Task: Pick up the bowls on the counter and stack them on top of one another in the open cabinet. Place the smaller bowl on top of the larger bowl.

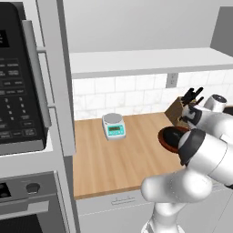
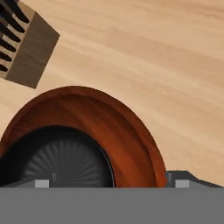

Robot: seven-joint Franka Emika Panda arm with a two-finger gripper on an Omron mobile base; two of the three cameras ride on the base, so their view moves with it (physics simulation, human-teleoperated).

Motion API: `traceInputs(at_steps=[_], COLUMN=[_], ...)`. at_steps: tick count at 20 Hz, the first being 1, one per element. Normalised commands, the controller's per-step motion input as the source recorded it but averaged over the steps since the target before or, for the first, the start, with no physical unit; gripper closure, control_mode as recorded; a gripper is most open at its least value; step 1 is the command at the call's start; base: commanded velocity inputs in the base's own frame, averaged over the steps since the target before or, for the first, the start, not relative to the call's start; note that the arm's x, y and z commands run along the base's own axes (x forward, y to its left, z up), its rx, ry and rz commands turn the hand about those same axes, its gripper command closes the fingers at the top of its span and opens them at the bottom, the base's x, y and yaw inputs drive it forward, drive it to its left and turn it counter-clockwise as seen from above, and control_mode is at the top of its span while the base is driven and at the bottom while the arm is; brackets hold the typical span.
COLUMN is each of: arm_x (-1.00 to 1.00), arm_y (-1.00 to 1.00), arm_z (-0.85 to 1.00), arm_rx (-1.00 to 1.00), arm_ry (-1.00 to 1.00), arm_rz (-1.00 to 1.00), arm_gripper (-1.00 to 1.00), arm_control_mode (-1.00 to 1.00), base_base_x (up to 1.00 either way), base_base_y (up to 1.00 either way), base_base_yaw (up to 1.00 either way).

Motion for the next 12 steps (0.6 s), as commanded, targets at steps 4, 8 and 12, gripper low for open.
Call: traceInputs(at_steps=[4,8,12], arm_x=[-0.11,0.0,0.0], arm_y=[-0.36,-0.12,0.0], arm_z=[-0.02,-0.36,-0.52], arm_rx=[0.0,0.0,0.0], arm_ry=[0.01,0.0,0.0], arm_rz=[0.14,0.19,0.14], arm_gripper=[-1.0,-1.0,-1.0], arm_control_mode=[-1.0,-1.0,-1.0], base_base_x=[0.0,0.0,0.0], base_base_y=[0.0,0.0,0.0], base_base_yaw=[0.0,0.0,0.0])
